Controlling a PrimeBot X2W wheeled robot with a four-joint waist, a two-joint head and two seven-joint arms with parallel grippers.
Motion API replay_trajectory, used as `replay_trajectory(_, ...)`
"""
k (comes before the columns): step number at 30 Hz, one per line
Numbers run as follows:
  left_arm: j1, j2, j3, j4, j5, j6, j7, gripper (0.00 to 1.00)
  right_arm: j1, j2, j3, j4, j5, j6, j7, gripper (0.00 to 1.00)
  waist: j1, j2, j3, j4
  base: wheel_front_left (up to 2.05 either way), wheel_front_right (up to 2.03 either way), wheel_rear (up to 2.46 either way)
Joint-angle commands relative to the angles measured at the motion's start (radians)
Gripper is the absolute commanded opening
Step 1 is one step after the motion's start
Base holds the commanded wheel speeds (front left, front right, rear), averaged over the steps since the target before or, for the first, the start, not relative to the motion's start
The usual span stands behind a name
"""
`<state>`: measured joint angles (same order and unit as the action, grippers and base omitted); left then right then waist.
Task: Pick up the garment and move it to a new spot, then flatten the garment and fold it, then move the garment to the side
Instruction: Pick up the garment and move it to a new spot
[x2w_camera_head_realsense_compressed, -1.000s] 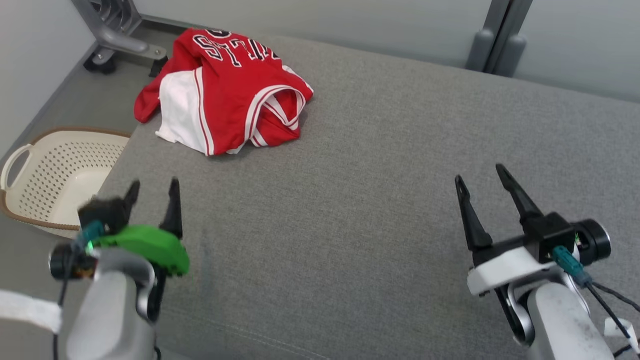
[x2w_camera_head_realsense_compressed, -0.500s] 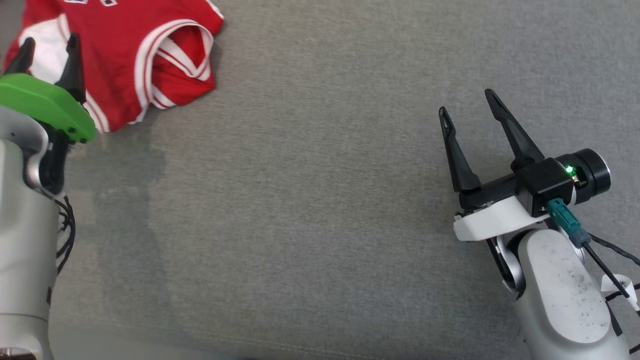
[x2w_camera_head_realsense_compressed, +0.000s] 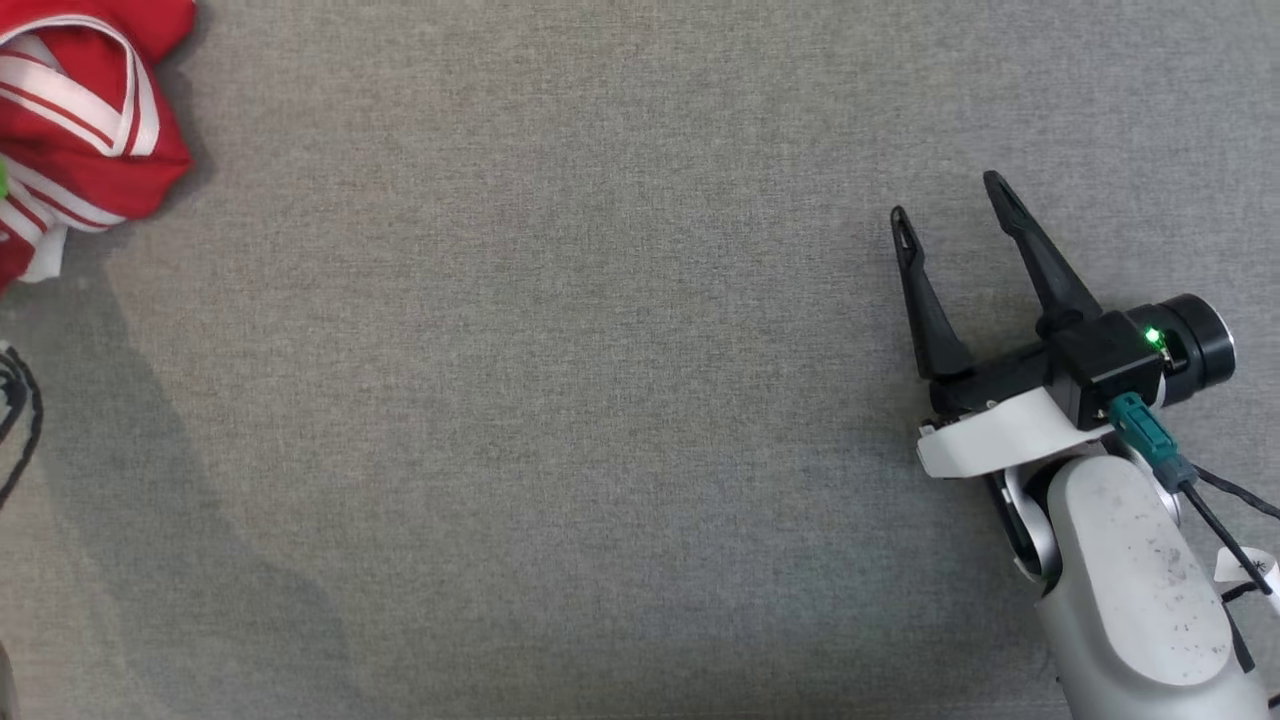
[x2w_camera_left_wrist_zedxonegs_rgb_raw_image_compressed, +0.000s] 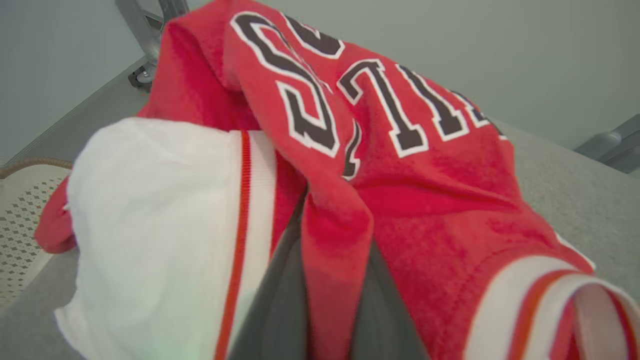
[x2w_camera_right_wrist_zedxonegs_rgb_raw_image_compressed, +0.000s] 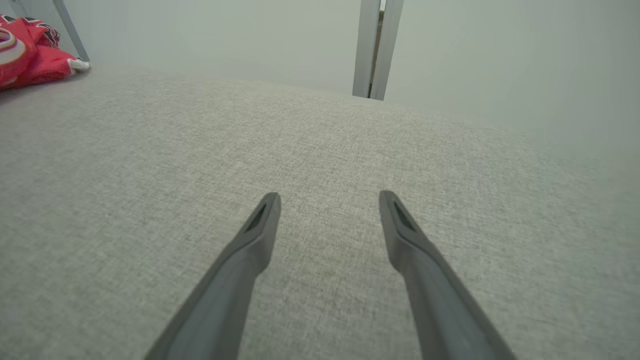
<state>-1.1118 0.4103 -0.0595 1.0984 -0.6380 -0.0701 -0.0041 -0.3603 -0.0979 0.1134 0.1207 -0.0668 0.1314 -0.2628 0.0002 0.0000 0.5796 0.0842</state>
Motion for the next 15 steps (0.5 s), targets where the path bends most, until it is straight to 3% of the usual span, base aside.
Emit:
replay_trajectory(1,-0.031,0.028,-0.009,-0.004,0.017,-0.007,-0.018,0.00,0.028,0.001,-0.008,0.006,0.007,-0.001,-0.003,1.00,-0.0002,0.0000,-0.036,0.010,0.00,0.00,0.00)
replay_trajectory(9,-0.124,0.107,-0.066,-0.095,0.048,-0.052,-0.012,0.00,0.106,0.014,-0.017,0.027,0.042,-0.001,-0.003,1.00,-0.0002,0.0000,-0.170,0.042,0.00,0.00,0.00)
replay_trajectory(15,-0.114,0.076,-0.129,-0.290,-0.028,-0.061,0.073,0.00,0.162,0.028,-0.023,0.035,0.071,-0.001,-0.003,1.00,-0.0002,0.0000,-0.270,0.042,0.00,0.00,0.00)
